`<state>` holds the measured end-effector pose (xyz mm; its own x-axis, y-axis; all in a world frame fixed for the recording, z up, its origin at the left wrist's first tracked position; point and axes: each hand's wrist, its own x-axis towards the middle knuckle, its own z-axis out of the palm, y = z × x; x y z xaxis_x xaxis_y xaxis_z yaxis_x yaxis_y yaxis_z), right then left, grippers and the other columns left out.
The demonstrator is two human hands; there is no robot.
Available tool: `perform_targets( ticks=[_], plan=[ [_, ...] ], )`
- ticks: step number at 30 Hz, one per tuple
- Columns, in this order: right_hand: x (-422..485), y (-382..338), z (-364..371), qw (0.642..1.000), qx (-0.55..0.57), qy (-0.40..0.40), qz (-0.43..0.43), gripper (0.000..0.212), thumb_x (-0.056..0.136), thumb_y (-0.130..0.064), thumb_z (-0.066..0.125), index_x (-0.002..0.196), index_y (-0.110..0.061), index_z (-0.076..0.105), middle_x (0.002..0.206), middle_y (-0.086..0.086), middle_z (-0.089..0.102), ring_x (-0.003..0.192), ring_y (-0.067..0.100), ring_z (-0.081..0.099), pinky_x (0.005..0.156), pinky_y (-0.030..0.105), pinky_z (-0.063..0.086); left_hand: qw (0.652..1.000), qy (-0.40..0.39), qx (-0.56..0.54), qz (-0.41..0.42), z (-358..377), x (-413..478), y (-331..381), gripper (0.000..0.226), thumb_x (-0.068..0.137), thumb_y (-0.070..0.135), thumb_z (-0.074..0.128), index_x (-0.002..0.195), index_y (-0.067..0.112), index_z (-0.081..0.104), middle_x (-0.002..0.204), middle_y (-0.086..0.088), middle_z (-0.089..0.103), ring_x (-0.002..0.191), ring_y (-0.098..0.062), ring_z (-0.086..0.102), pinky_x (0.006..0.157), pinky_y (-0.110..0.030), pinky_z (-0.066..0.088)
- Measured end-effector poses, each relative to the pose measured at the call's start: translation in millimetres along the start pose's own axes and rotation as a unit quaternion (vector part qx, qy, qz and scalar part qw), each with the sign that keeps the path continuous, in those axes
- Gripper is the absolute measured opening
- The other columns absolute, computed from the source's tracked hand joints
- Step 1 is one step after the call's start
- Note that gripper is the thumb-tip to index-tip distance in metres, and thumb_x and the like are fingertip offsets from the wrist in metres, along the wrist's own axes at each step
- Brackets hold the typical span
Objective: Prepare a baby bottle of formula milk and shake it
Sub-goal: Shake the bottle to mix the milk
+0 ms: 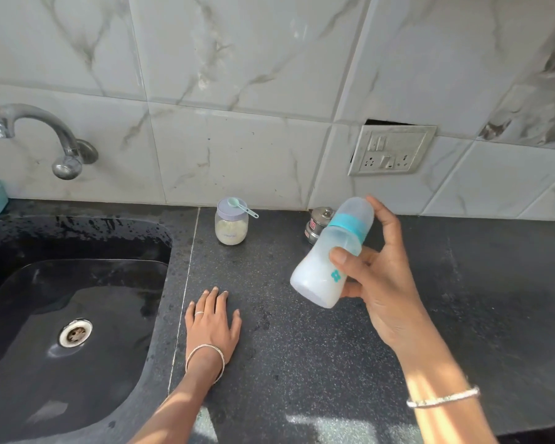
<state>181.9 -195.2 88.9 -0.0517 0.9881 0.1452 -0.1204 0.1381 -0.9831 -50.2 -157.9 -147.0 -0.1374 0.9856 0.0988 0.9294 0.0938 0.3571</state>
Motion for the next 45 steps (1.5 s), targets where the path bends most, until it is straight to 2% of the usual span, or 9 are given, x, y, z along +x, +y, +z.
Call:
perform_targets(
  ticks=[3, 11, 19, 24, 29, 34, 38, 43, 45],
  plan=[
    [-7, 11, 3, 0.995, 0.012, 0.037, 0.088, 0.076, 0.062, -0.041, 0.095, 0.126, -0.046, 0.056, 0.1, 0.004, 0.079, 0.082, 0.027, 0.078, 0.057, 0.042, 0.062, 1.0, -0.013, 0.009, -0.001, -1, 0, 0, 0.052, 0.1, 0.047, 0.045, 0.143, 0.019, 0.051, 0.155, -0.004, 0.046, 0.148, -0.024, 0.035, 0.122, -0.046, 0.02],
    [-13, 23, -2, 0.949, 0.104, 0.136, 0.264, 0.095, 0.05, -0.045, 0.094, 0.132, -0.02, 0.053, 0.116, 0.018, 0.07, 0.071, 0.024, 0.079, 0.058, 0.034, 0.063, 1.0, -0.01, 0.002, 0.002, -3, -1, 2, 0.05, 0.1, 0.043, 0.048, 0.141, 0.016, 0.052, 0.154, -0.008, 0.047, 0.147, -0.027, 0.035, 0.121, -0.048, 0.02],
    [-7, 13, -33, 0.98, 0.02, 0.13, 0.151, 0.089, 0.063, -0.024, 0.097, 0.131, -0.044, 0.043, 0.109, 0.013, 0.077, 0.085, 0.033, 0.081, 0.063, 0.043, 0.065, 1.0, 0.002, -0.009, -0.003, -5, -3, 5, 0.056, 0.097, 0.047, 0.038, 0.14, 0.014, 0.054, 0.153, -0.008, 0.048, 0.147, -0.028, 0.036, 0.122, -0.047, 0.019],
    [5, 16, -39, 0.96, 0.084, 0.264, 0.05, 0.085, 0.087, -0.009, 0.084, 0.143, -0.045, 0.03, 0.128, 0.015, 0.068, 0.11, 0.035, 0.075, 0.067, 0.039, 0.065, 1.0, -0.008, -0.007, -0.014, -10, -3, 9, 0.064, 0.092, 0.05, 0.031, 0.142, 0.015, 0.053, 0.154, -0.007, 0.046, 0.149, -0.026, 0.034, 0.123, -0.046, 0.017],
    [3, 16, -42, 0.988, 0.009, 0.066, 0.141, 0.082, 0.074, -0.018, 0.093, 0.135, -0.049, 0.047, 0.107, 0.01, 0.08, 0.088, 0.027, 0.08, 0.062, 0.037, 0.064, 1.0, -0.019, 0.003, -0.021, -12, -4, 11, 0.065, 0.092, 0.051, 0.03, 0.142, 0.016, 0.053, 0.155, -0.006, 0.046, 0.148, -0.025, 0.035, 0.123, -0.046, 0.017],
    [5, 32, -39, 0.976, 0.084, 0.179, 0.087, 0.076, 0.085, -0.017, 0.085, 0.137, -0.049, 0.04, 0.11, 0.007, 0.079, 0.096, 0.024, 0.079, 0.066, 0.037, 0.064, 1.0, -0.014, 0.009, -0.025, -10, -2, 11, 0.062, 0.092, 0.049, 0.034, 0.14, 0.017, 0.054, 0.153, -0.005, 0.048, 0.148, -0.025, 0.036, 0.123, -0.045, 0.018],
    [3, 36, -39, 0.989, 0.025, 0.037, 0.142, 0.084, 0.067, -0.022, 0.097, 0.131, -0.051, 0.052, 0.109, 0.011, 0.079, 0.09, 0.028, 0.079, 0.064, 0.041, 0.064, 1.0, -0.005, 0.013, -0.02, -8, -2, 10, 0.061, 0.092, 0.049, 0.035, 0.139, 0.017, 0.055, 0.153, -0.005, 0.049, 0.147, -0.026, 0.037, 0.122, -0.046, 0.019],
    [9, 52, -38, 0.982, 0.065, 0.132, 0.12, 0.077, 0.085, -0.014, 0.086, 0.134, -0.053, 0.042, 0.11, 0.01, 0.079, 0.094, 0.024, 0.079, 0.067, 0.039, 0.065, 1.0, 0.005, 0.018, -0.022, -5, 1, 10, 0.06, 0.091, 0.05, 0.036, 0.137, 0.018, 0.057, 0.15, -0.005, 0.051, 0.145, -0.026, 0.04, 0.121, -0.046, 0.022],
    [12, 56, -37, 0.985, 0.039, 0.091, 0.143, 0.078, 0.08, -0.014, 0.088, 0.131, -0.054, 0.045, 0.112, 0.012, 0.078, 0.096, 0.027, 0.079, 0.066, 0.04, 0.065, 1.0, 0.007, 0.021, -0.021, -3, 2, 9, 0.061, 0.091, 0.052, 0.034, 0.136, 0.018, 0.058, 0.149, -0.004, 0.052, 0.145, -0.026, 0.041, 0.121, -0.046, 0.023]
  ],
)
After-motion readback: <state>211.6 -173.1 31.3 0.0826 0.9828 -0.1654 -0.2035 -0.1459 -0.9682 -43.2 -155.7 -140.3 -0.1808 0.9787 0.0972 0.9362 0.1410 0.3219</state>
